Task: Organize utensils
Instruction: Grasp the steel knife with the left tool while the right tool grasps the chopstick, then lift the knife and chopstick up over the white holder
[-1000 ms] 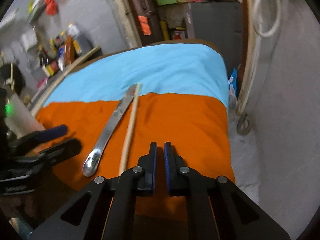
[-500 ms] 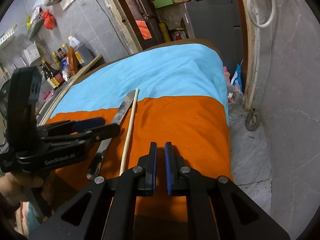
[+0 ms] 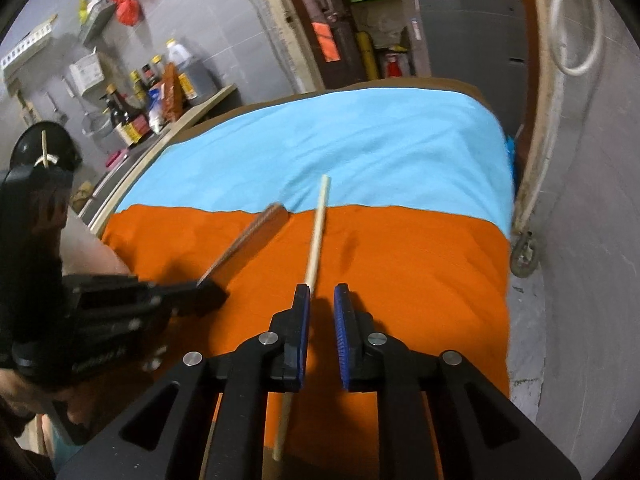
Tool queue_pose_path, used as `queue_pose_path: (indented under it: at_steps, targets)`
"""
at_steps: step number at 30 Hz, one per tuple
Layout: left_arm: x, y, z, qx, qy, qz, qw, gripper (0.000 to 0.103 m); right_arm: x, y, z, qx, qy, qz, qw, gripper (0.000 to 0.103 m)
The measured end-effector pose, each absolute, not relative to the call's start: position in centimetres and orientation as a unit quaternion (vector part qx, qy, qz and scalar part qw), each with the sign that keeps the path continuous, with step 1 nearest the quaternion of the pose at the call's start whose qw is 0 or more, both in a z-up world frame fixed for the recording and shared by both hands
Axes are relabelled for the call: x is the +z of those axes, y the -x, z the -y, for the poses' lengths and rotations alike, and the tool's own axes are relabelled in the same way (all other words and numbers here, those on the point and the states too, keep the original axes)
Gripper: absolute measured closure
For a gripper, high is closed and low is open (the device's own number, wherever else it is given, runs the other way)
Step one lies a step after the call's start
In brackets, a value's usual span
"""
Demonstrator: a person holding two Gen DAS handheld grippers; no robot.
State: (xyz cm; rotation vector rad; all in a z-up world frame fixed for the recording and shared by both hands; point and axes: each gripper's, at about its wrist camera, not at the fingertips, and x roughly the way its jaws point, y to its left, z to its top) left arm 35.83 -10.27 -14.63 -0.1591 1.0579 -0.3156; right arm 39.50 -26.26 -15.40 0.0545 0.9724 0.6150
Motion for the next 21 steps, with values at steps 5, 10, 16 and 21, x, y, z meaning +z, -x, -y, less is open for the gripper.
queue_pose_path:
  at_steps: [5,10,16,21]
  targets:
    - [-14.3,-36.3,10.3,-0.157,0.09,-0.514,0.838,0.103,-15.6,-40.5,24.3,0.296,0.005,-0.476,0.828,0.091]
    - [-14.4,-37.1,9.7,-0.169,0.111,-0.532,0.822,0.103,-15.8,-41.6,23.3,0.289,0.026,-0.492,0.821,0.091]
    - [-14.4,-38.0,8.9,-0.184,0.126,-0.554,0.802,0.102,-15.9,-43.1,23.6,0.285,0.001,-0.525,0.802,0.097]
    - [-13.9,-37.1,8.7,-0.183,0.124,-0.537,0.814,0.103,-16.0,-43.1,24.3,0.282,-0.033,-0.534,0.796,0.1]
